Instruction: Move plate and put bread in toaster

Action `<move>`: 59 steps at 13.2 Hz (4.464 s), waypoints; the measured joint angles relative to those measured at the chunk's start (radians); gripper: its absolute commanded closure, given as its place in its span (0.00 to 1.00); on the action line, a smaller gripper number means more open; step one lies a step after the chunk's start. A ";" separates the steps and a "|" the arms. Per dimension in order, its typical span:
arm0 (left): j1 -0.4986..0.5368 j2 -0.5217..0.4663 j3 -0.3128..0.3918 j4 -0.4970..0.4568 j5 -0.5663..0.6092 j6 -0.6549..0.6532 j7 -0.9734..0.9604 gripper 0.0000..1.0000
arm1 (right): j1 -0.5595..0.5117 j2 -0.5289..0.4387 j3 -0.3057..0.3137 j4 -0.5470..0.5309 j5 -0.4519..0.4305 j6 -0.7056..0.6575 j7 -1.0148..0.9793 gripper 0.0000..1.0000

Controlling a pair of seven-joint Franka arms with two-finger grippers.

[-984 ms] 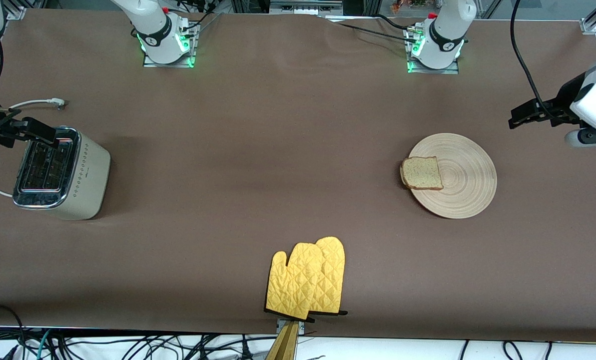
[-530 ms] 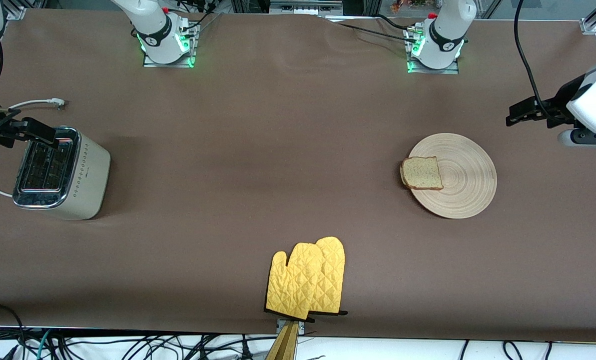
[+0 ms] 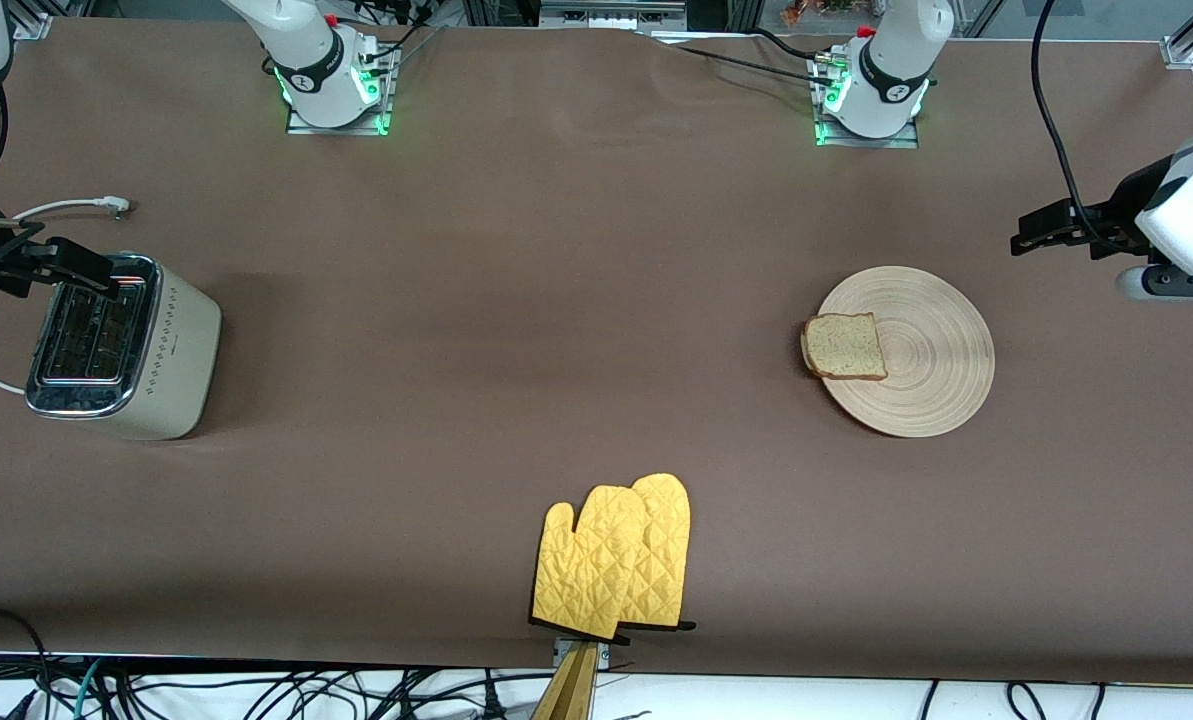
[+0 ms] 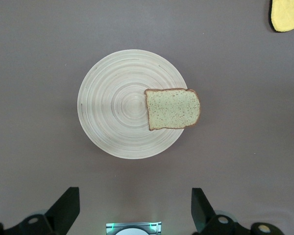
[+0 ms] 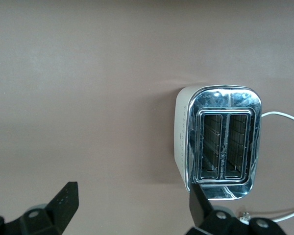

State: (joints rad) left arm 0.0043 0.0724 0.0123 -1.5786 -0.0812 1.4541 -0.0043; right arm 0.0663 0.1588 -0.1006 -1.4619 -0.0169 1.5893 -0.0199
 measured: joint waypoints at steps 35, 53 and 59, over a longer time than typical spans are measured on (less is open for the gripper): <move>0.131 0.086 0.089 -0.049 -0.099 0.017 0.308 0.00 | -0.005 0.002 -0.002 0.004 -0.001 0.001 0.000 0.00; 0.427 0.517 0.092 -0.219 -0.455 0.348 1.217 0.00 | -0.008 0.003 -0.003 0.004 -0.001 0.001 0.000 0.00; 0.434 0.540 0.088 -0.216 -0.535 0.332 1.165 0.01 | -0.008 0.003 -0.004 0.004 -0.001 0.001 0.000 0.00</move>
State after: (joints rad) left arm 0.4387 0.6128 0.1000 -1.7948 -0.6160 1.7861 1.1608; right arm 0.0579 0.1620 -0.1050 -1.4576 -0.0174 1.5903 -0.0199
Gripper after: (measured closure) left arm 0.000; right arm 0.000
